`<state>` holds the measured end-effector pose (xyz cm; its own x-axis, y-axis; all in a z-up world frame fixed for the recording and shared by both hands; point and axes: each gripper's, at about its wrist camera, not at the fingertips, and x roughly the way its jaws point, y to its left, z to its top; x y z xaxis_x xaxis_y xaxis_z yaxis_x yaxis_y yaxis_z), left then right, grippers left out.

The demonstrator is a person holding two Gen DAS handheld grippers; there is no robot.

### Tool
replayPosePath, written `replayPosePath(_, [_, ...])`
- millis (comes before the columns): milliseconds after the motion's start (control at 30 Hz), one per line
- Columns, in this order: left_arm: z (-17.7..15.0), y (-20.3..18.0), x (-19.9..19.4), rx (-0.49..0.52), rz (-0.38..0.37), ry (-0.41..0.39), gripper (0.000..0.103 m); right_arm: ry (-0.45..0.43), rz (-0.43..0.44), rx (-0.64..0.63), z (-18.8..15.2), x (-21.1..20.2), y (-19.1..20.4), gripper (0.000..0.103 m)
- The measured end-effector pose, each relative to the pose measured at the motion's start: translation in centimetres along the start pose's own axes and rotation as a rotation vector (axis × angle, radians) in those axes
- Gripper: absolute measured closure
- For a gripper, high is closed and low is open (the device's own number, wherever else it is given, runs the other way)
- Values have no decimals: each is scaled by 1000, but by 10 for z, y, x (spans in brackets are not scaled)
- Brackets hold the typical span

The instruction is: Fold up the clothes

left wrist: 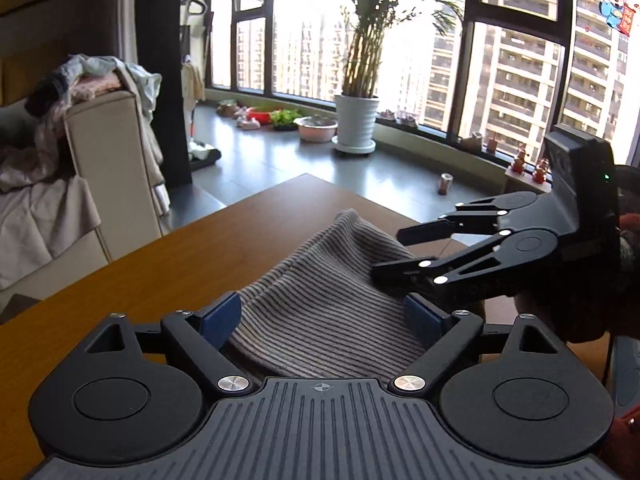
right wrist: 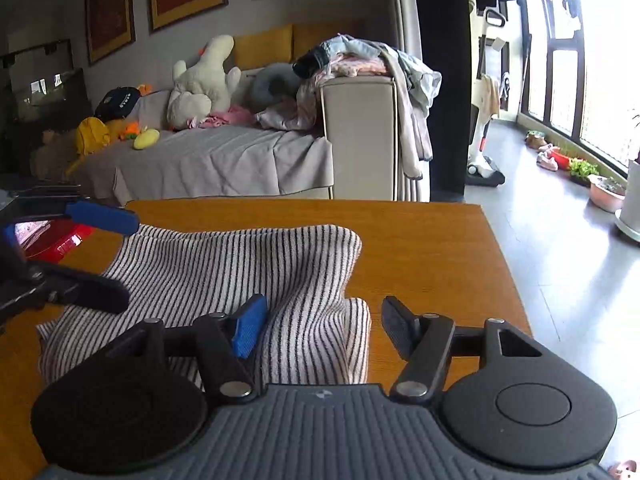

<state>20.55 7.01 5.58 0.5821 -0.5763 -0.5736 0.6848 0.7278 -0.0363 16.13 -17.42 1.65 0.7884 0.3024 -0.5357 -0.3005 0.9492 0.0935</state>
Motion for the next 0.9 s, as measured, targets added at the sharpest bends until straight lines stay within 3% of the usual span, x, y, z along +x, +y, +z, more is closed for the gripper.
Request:
replayPosePath(67, [1, 6, 9, 10, 28, 24, 10, -9, 7, 16, -5, -20, -2, 35])
replayPosePath(133, [-2, 11, 20, 15, 31, 48, 11, -5, 47, 99, -14, -43, -10, 23])
replayPosePath(200, [-5, 20, 29, -18, 10, 61, 10, 12, 98, 206, -26, -62, -19, 19])
replayPosePath(367, [-2, 61, 37, -233, -16, 42, 13, 165, 262, 505, -67, -61, -26, 20])
replayPosePath(433, [-4, 70, 39, -272, -22, 49, 13, 201, 303, 550, -75, -49, -19, 30])
replayPosePath(567, [-20, 77, 47, -335, -95, 109, 12, 187, 315, 543, -70, -26, -5, 47])
replayPosePath(733, [-40, 94, 46, -514, -200, 141, 12, 176, 284, 496, -51, -10, -17, 47])
replayPosePath(800, [-47, 85, 44, -513, -235, 170, 8, 155, 227, 432, -39, -9, -22, 47])
replayPosePath(900, [-50, 61, 38, -472, -227, 181, 6, 128, 156, 328, -23, -5, -27, 47])
